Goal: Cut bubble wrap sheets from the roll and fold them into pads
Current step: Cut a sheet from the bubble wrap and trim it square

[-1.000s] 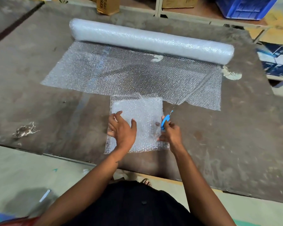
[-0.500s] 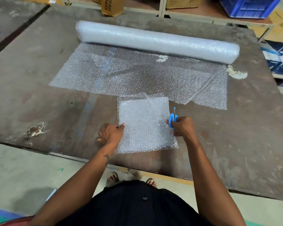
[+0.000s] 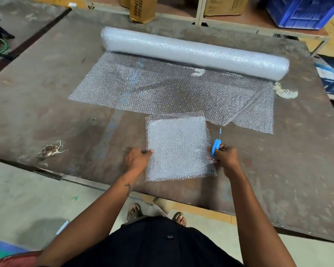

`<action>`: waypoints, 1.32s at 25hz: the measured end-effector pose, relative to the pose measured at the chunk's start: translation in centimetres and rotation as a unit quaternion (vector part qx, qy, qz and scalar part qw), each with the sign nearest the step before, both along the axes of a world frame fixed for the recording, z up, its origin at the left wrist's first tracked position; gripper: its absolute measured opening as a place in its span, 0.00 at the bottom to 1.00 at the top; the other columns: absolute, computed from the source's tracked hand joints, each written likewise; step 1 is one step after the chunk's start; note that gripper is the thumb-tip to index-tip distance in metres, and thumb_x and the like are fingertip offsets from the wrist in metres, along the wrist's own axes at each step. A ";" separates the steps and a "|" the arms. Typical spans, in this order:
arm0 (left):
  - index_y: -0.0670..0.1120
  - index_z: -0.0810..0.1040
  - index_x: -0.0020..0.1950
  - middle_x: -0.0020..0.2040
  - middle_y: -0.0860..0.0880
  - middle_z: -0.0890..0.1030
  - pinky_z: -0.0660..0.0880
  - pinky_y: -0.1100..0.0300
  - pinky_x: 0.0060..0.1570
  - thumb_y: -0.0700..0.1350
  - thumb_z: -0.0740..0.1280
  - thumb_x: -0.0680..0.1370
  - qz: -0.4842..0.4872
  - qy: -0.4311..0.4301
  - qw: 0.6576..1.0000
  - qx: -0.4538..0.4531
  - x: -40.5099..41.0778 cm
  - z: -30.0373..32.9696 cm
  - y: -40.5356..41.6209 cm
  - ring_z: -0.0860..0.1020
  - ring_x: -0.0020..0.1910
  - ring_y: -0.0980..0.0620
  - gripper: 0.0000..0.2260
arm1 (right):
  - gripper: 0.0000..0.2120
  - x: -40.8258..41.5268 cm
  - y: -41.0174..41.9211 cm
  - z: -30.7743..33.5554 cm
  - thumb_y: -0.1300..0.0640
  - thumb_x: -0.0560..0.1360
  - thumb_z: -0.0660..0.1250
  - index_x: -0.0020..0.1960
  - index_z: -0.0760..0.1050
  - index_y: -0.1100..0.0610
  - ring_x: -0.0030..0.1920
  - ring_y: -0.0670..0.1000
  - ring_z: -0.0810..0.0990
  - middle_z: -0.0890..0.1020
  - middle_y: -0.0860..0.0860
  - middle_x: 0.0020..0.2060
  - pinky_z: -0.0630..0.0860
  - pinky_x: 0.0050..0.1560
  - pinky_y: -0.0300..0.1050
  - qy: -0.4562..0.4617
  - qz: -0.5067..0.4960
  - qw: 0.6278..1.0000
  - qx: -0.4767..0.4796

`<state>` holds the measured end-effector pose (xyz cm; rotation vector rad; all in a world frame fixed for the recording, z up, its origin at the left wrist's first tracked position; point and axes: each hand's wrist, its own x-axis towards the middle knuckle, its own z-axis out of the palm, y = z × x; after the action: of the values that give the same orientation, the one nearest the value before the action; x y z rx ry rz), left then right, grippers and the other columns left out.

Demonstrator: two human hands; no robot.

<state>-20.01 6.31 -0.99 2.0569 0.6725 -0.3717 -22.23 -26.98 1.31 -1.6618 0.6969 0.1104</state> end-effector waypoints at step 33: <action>0.40 0.82 0.57 0.54 0.45 0.86 0.84 0.51 0.53 0.53 0.88 0.62 0.057 -0.015 0.973 -0.225 1.4 0.2 -3.3 0.86 0.51 0.47 0.31 | 0.17 0.5 3.4 0.8 0.48 0.82 0.71 0.48 0.79 0.63 0.46 0.69 0.83 0.85 0.63 0.42 0.69 0.45 0.51 -0.018 0.053 0.938 -0.343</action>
<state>-18.63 3.03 -0.76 1.5834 0.6201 -0.3860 -21.72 -23.61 2.11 -2.3661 0.6554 -0.1019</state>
